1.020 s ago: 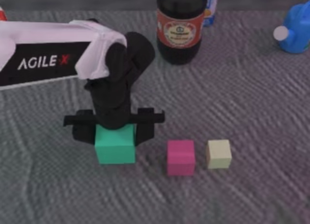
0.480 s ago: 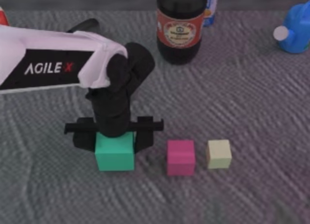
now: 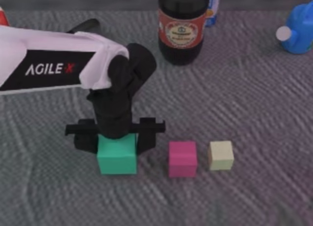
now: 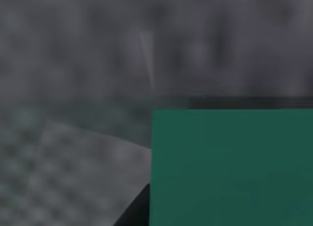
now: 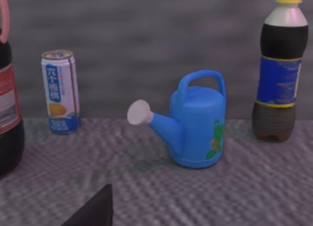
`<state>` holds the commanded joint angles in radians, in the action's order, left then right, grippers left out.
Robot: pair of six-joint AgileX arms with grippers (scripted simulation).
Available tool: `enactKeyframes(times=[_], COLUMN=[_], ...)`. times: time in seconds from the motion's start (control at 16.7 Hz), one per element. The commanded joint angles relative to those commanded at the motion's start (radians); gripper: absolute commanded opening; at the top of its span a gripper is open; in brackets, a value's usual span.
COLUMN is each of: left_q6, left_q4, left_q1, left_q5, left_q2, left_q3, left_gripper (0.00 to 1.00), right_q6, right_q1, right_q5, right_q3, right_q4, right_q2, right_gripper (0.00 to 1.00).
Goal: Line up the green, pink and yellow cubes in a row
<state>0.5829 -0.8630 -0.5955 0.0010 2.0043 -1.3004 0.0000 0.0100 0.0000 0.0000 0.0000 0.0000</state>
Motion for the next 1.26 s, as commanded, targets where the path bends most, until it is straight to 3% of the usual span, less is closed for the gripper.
enactKeyframes(times=[0.12, 0.18, 0.78, 1.26], left_q6=[0.000, 0.000, 0.001, 0.003], left_q4=[0.000, 0.000, -0.017, -0.257], left_q1=[0.000, 0.000, 0.003, 0.020], left_q5=[0.000, 0.000, 0.000, -0.001], left_q2=[0.000, 0.000, -0.005, -0.089], left_q3=[0.000, 0.000, -0.015, -0.168], left_gripper=[0.98, 1.00, 1.00, 1.00], right_q6=[0.000, 0.000, 0.000, 0.000], right_q1=[0.000, 0.000, 0.000, 0.000], right_q5=[0.000, 0.000, 0.000, 0.000], right_q3=[0.000, 0.000, 0.000, 0.000], right_q4=[0.000, 0.000, 0.000, 0.000], right_q2=[0.000, 0.000, 0.000, 0.000], right_gripper=[1.00, 1.00, 1.00, 1.00])
